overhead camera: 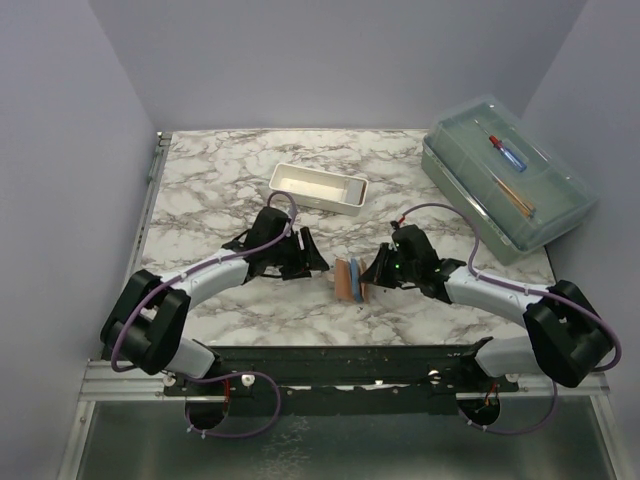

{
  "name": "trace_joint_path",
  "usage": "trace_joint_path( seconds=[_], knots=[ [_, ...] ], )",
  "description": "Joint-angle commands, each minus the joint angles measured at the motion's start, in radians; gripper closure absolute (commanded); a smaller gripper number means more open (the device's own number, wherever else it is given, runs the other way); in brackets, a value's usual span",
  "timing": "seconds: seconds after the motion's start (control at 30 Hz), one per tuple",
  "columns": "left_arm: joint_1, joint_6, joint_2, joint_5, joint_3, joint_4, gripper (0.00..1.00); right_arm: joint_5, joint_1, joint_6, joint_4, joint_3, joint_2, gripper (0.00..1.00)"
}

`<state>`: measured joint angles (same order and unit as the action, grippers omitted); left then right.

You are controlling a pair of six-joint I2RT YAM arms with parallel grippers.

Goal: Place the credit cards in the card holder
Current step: Open the card holder at the center of the board.

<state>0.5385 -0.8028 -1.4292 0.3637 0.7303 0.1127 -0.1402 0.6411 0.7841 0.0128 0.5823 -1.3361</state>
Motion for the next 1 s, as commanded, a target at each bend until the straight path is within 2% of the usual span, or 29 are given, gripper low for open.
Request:
trace_joint_path(
  seconds=[0.0, 0.13, 0.3, 0.5, 0.8, 0.87, 0.97],
  knots=[
    [0.005, -0.027, -0.019, 0.161, -0.031, -0.137, 0.29, -0.020, 0.005, -0.019, 0.004, -0.034, -0.036, 1.00],
    [0.039, -0.045, -0.038, 0.198, -0.044, -0.232, 0.14, -0.027, 0.005, -0.022, 0.006, -0.030, -0.030, 1.00],
    [0.078, -0.063, -0.121, 0.204, -0.014, -0.274, 0.13, -0.021, 0.005, -0.023, 0.013, -0.037, -0.009, 1.00],
    [0.097, -0.067, -0.188, 0.216, 0.005, -0.329, 0.20, -0.022, 0.005, -0.023, 0.018, -0.039, -0.009, 1.00],
    [0.111, -0.067, -0.217, 0.204, 0.011, -0.358, 0.21, -0.031, 0.005, -0.023, 0.009, -0.042, -0.009, 1.00],
    [0.112, -0.074, -0.234, 0.199, 0.015, -0.358, 0.26, -0.032, 0.005, -0.023, 0.009, -0.042, -0.007, 1.00],
    [0.112, -0.080, -0.253, 0.195, 0.018, -0.358, 0.39, -0.032, 0.005, -0.023, 0.013, -0.044, -0.003, 1.00]
  ],
)
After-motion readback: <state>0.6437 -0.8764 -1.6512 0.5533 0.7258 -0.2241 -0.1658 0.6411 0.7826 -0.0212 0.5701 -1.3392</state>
